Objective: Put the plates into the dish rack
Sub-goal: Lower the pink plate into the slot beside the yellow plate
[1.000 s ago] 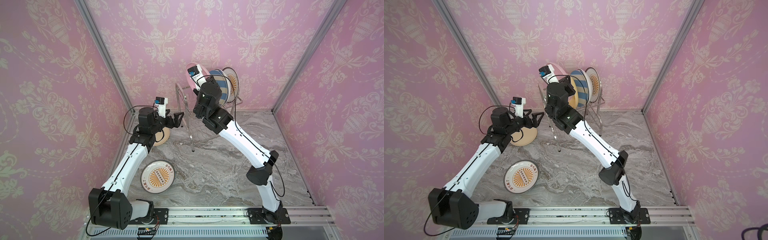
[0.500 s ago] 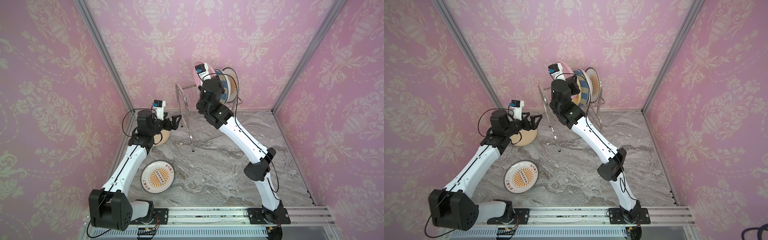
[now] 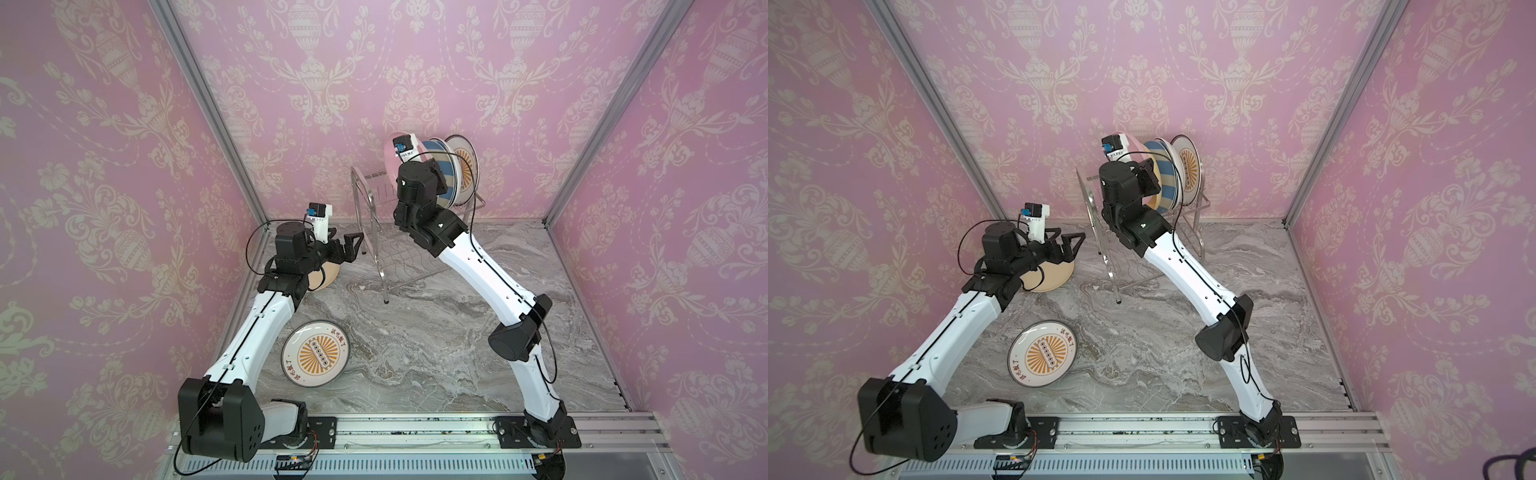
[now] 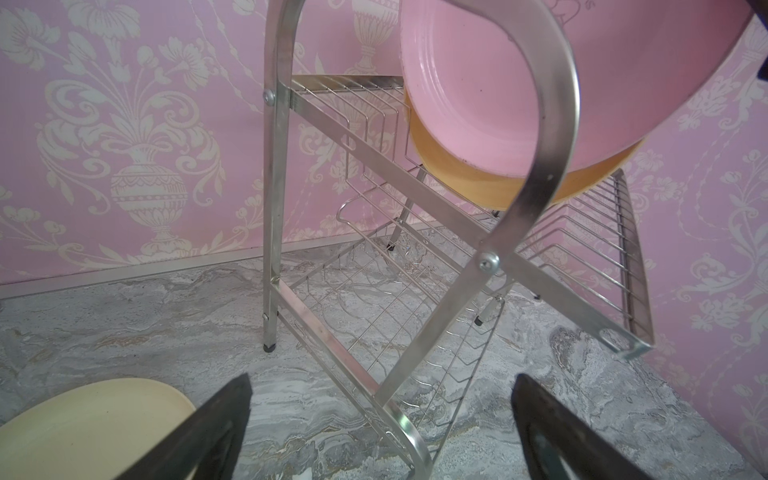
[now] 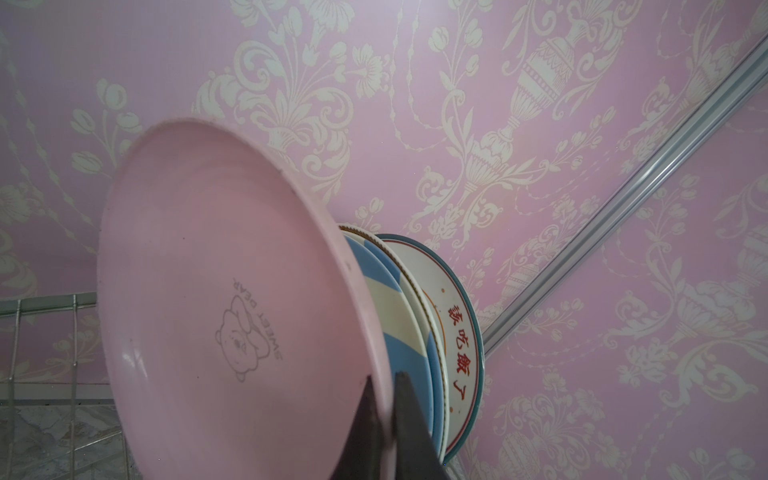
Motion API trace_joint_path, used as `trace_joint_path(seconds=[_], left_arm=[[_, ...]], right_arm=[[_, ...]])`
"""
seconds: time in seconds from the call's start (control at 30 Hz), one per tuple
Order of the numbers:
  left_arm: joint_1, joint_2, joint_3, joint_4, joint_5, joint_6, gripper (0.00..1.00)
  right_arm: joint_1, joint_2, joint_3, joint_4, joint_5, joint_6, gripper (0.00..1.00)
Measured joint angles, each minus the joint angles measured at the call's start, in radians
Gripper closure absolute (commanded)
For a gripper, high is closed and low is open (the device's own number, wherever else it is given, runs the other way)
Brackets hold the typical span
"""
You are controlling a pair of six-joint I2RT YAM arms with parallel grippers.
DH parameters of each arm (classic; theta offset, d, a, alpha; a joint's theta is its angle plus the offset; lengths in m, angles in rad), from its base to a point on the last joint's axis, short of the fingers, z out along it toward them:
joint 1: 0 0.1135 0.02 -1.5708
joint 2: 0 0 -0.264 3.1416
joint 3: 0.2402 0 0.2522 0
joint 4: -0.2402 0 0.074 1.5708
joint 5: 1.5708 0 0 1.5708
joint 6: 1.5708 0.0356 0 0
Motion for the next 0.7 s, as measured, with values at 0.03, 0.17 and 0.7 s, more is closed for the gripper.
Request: trace_joint_path(seconds=[0.03,0.17,0.7], left_arm=[[0.000,0.000,0.000,0.000,0.000,0.000,0.01],[0.000,0.000,-0.001,0.006,0.001,0.000,0.01],[0.000,0.000,-0.004,0.018,0.014,-0.001,0.01]], right_arm=[[0.000,0.002,0.000,0.004,0.003,-0.001,1.00],[0.000,0.017,0.000,0.039,0.021,-0.030,1.00],[0.005,0.077,0.003,0.175,0.087,-0.212,1.00]])
